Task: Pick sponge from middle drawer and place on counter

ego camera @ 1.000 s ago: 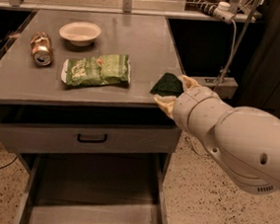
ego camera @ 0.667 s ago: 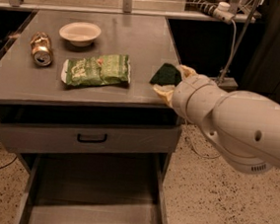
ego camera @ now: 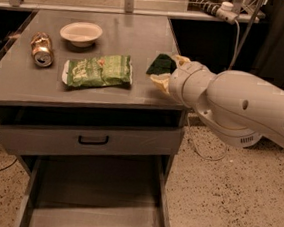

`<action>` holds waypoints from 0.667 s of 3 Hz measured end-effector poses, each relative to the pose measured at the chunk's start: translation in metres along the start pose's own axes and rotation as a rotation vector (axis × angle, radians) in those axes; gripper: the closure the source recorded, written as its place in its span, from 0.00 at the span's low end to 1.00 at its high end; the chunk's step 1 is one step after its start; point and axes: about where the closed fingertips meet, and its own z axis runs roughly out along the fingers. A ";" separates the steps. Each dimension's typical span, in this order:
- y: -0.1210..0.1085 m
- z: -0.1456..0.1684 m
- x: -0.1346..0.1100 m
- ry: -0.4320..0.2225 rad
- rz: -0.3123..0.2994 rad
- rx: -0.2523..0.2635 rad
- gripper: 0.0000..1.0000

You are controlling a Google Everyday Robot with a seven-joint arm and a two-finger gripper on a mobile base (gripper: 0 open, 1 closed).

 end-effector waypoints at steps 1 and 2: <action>-0.002 0.026 0.005 0.003 -0.010 -0.026 1.00; -0.002 0.046 0.010 0.008 -0.016 -0.051 1.00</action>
Offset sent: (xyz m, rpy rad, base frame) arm 0.0724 0.0165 -0.0198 -0.0320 0.0679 0.0595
